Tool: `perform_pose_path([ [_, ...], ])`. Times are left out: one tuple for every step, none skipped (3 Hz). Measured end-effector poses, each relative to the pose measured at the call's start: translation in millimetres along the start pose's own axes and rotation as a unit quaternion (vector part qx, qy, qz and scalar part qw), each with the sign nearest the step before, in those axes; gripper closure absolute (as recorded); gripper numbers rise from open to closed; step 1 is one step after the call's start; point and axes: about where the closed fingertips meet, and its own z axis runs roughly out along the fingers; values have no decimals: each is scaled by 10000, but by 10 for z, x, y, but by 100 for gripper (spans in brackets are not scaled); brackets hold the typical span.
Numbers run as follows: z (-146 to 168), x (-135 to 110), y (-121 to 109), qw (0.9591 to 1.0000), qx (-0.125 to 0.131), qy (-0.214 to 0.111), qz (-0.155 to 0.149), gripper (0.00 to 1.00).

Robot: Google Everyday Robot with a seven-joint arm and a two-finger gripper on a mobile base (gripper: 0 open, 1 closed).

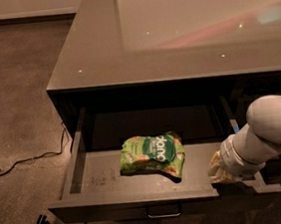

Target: Open top drawer

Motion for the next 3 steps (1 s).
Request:
perform_pose_path([
  [0, 0, 0, 10000, 0, 0, 0, 58],
  [0, 0, 0, 10000, 0, 0, 0, 35],
  [0, 0, 0, 10000, 0, 0, 0, 12],
])
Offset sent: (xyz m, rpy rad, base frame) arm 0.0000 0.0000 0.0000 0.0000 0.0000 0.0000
